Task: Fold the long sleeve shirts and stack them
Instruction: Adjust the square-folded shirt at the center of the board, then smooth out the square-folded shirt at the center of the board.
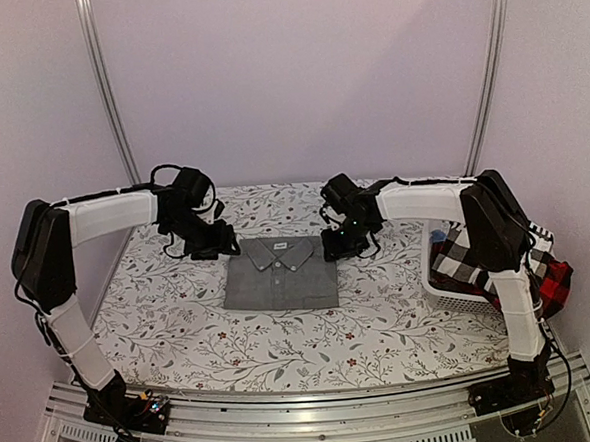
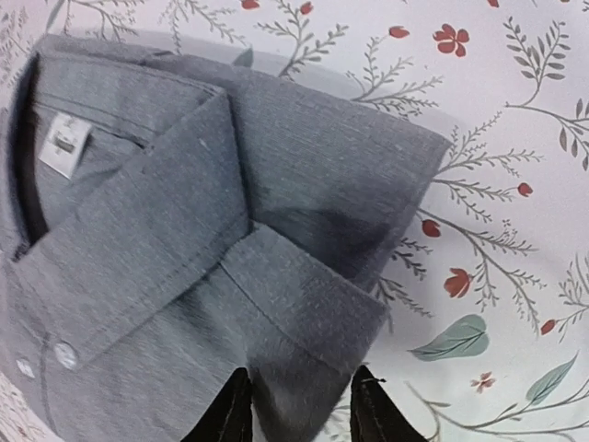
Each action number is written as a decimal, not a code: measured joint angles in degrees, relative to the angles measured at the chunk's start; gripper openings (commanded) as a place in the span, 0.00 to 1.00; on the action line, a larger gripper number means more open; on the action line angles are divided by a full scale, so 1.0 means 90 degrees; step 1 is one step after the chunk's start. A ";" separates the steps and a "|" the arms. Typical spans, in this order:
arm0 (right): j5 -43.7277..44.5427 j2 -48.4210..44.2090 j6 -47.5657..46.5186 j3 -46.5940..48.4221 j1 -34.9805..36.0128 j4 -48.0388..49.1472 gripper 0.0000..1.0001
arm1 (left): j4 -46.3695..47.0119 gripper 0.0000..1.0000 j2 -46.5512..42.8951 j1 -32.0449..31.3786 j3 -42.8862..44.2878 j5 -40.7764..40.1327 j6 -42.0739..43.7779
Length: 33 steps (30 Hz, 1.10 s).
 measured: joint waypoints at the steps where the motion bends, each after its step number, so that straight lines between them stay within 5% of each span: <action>1: 0.0010 0.0000 -0.0034 -0.0155 -0.0085 0.0015 0.53 | -0.0010 0.57 0.0000 0.0000 -0.0056 0.0000 -0.0010; 4: 0.0051 0.0000 -0.0058 -0.0520 -0.0291 -0.0015 0.63 | 0.0078 0.46 -0.0002 0.0010 -0.0180 0.0114 -0.0053; 10: 0.0406 -0.0328 -0.0039 -0.0879 -0.0384 0.0070 0.54 | 0.0656 0.26 -0.0005 -0.0017 -0.0437 0.0709 -0.0253; 18: 0.0481 -0.1151 0.0070 -0.1015 0.0192 0.0481 0.50 | 0.1627 0.24 0.0226 -0.0233 -0.0493 0.1379 -0.0675; 33: -0.0214 -0.0653 0.0374 -0.1773 0.0600 0.1115 0.48 | 0.2924 0.22 0.1834 -0.0906 -0.0100 0.1702 -0.1428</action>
